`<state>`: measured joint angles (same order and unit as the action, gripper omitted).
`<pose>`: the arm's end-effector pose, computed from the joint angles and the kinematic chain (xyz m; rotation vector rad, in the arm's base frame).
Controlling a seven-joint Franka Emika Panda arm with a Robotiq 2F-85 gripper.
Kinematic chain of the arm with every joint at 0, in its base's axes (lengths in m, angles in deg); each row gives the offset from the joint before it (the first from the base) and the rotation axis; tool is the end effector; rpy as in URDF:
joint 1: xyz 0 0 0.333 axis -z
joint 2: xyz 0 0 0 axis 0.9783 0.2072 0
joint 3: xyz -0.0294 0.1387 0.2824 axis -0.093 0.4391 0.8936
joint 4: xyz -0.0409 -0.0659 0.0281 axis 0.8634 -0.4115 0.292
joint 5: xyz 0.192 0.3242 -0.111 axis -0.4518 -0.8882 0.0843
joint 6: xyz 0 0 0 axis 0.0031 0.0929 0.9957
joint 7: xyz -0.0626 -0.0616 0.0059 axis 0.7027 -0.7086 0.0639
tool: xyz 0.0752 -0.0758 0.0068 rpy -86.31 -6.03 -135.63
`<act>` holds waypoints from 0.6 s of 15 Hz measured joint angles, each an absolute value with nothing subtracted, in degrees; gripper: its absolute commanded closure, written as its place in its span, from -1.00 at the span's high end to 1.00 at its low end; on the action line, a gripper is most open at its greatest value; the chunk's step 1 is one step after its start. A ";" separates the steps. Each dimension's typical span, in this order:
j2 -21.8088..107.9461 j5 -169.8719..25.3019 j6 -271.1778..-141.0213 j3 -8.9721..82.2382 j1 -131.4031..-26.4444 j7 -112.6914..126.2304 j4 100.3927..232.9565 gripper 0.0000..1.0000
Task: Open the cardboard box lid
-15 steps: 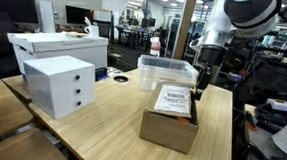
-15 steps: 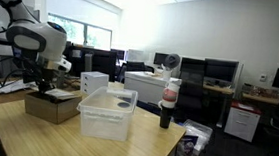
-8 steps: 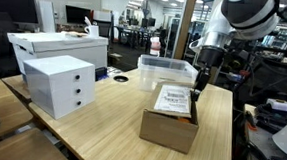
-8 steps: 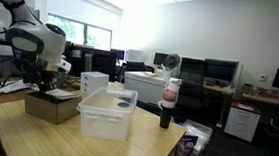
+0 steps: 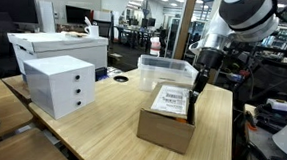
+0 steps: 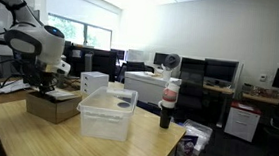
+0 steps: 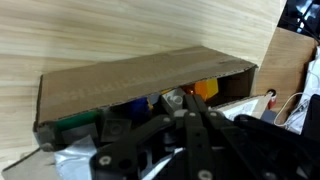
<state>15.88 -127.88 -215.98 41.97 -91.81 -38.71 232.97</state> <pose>0.3626 0.0897 0.2627 -2.6341 -0.2598 -0.0776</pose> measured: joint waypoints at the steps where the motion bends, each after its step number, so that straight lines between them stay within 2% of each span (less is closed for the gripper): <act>1: 16.18 -127.88 -216.07 42.10 -91.77 -38.71 232.97 -0.94; 9: 17.57 -128.78 -216.49 43.47 -91.73 -38.91 232.97 -0.95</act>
<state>17.57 -128.78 -216.49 43.47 -91.73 -38.91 232.97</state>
